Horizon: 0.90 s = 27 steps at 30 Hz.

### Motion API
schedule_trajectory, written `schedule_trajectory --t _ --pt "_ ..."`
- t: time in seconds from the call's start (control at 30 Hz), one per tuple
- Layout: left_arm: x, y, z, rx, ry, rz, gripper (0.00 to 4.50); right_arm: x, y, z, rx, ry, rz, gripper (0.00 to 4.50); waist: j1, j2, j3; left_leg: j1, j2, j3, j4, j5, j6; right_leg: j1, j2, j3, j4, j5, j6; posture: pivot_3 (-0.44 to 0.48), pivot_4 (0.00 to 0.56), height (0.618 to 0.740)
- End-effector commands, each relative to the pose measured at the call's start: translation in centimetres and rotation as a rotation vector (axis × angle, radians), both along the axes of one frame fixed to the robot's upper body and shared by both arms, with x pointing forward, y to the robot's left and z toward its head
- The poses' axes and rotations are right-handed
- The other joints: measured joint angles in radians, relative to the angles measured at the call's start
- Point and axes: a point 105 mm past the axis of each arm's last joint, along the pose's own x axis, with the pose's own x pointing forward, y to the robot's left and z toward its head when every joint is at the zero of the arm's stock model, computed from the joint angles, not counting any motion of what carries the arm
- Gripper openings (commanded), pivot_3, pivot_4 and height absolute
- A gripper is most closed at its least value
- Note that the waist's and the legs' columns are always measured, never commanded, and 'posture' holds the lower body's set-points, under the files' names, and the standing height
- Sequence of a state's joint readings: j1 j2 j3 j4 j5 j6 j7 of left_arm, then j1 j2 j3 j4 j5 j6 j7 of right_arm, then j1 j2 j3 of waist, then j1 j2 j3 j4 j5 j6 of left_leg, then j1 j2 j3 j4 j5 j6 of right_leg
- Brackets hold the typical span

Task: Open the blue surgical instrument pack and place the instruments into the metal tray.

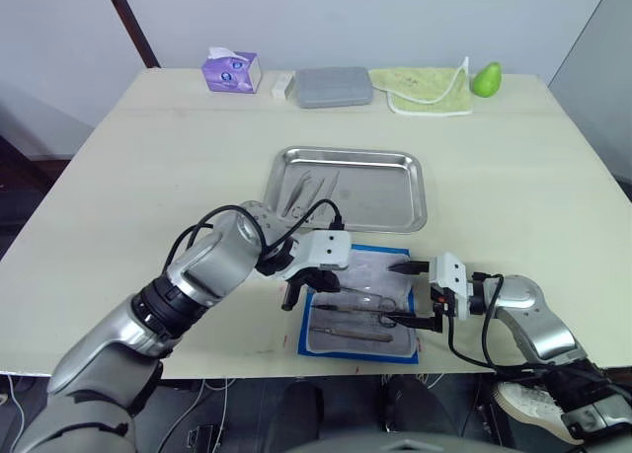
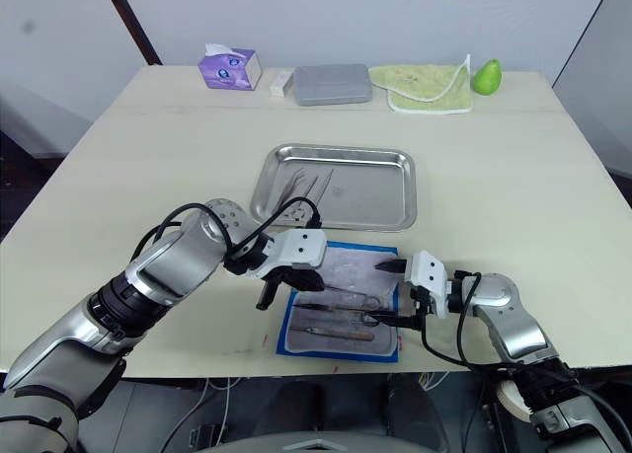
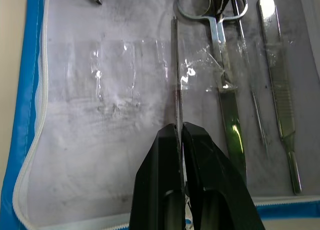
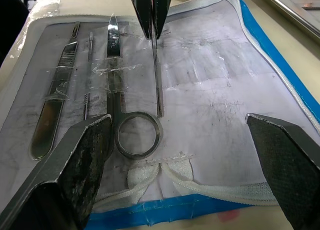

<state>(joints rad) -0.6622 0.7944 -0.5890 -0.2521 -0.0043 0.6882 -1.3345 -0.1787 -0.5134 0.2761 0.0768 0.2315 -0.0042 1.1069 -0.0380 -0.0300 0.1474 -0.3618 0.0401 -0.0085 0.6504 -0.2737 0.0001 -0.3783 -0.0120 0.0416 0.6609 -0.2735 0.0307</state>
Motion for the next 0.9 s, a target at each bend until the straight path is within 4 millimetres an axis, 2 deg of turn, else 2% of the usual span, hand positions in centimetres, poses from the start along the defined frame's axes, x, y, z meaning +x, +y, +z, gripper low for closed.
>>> schedule_trajectory --t 0.03,0.3,0.47,0.73,0.9 --pt "0.3 0.9 1.0 0.005 -0.05 0.006 0.04 -2.4 -1.1 -6.2 -0.188 0.201 0.0 4.5 0.0 0.0 0.0 0.0 0.0 0.0 0.0 0.0 0.0 0.0 0.0 0.0 0.0 0.0 0.0 0.0 0.15 0.74" --pt "0.9 3.7 2.0 0.021 -0.071 0.039 0.04 -2.5 -1.2 -6.5 -0.186 0.208 0.002 4.5 -0.001 -0.001 -0.001 0.0 0.001 0.0 0.0 0.0 0.0 0.0 0.0 0.0 0.0 0.0 0.0 0.0 0.15 0.74" --pt "0.9 4.5 3.3 -0.012 -0.081 0.041 0.04 -2.3 -1.3 -6.5 -0.187 0.207 0.005 4.5 -0.001 -0.002 -0.001 0.0 0.001 0.0 0.0 0.0 0.0 0.0 0.0 0.0 0.0 0.0 -0.001 0.0 0.15 0.74" --pt "0.7 5.3 5.2 -0.099 -0.115 0.072 0.04 -2.1 -1.4 -6.6 -0.189 0.205 0.014 4.5 0.0 -0.002 -0.001 0.001 0.001 0.0 0.0 0.0 0.0 0.0 0.0 0.0 0.0 0.0 -0.001 0.0 0.15 0.74" --pt "1.4 4.5 6.7 -0.24 -0.165 0.198 0.04 -2.0 -1.6 -6.5 -0.19 0.204 0.015 4.5 0.0 -0.003 -0.002 0.001 0.001 -0.001 0.0 0.0 0.0 0.0 0.0 0.0 0.001 0.0 -0.001 0.0 0.15 0.74"
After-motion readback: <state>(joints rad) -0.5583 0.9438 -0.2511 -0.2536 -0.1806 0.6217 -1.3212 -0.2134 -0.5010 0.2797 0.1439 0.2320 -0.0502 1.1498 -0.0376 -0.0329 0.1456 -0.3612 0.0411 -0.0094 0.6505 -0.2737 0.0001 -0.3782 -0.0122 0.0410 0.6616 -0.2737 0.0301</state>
